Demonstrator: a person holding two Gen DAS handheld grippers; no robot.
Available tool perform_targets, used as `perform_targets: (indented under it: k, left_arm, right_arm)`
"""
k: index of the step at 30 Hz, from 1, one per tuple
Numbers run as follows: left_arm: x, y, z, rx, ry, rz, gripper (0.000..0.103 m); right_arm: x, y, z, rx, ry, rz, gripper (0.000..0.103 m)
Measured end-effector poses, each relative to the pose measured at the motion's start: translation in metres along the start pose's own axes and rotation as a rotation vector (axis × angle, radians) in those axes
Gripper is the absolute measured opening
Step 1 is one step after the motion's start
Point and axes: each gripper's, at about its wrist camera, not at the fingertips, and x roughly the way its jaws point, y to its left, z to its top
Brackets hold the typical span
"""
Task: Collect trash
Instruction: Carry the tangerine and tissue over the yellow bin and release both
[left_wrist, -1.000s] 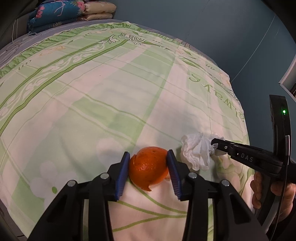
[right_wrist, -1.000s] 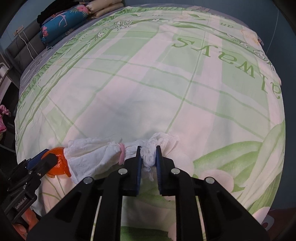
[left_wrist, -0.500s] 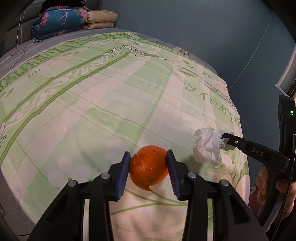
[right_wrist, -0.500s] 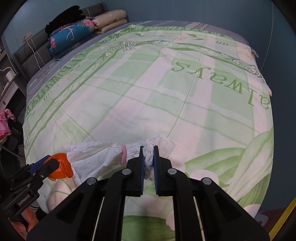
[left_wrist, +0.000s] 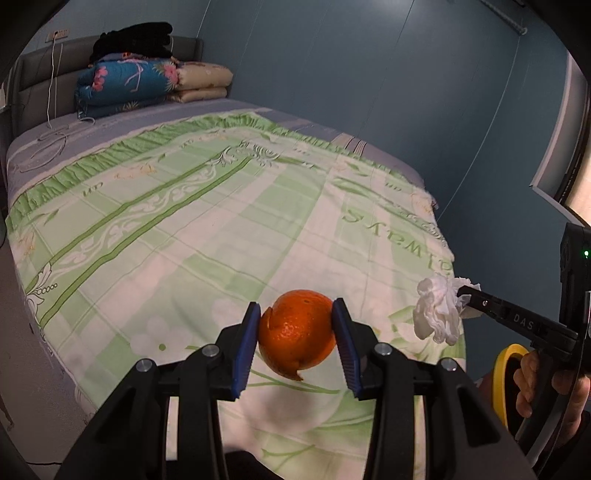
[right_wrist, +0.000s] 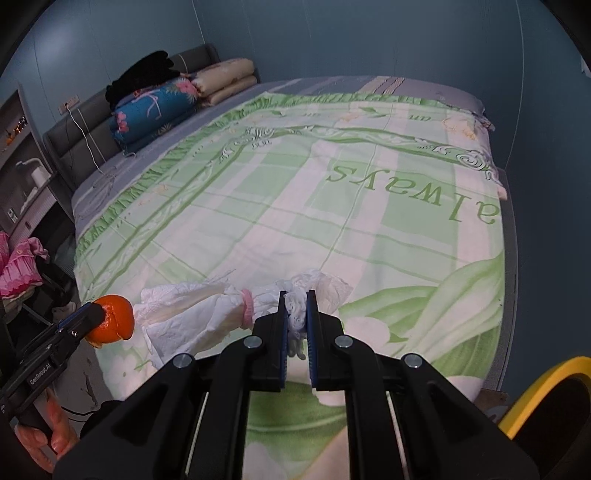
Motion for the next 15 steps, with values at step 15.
perform_targets:
  k: [15]
  left_arm:
    - [-0.087,-0.077,-0.002,0.096,-0.149,-0.063,0.038]
  right_arm:
    - [-0.132,-0.031,-0.019,0.024,-0.205,0.028,0.009]
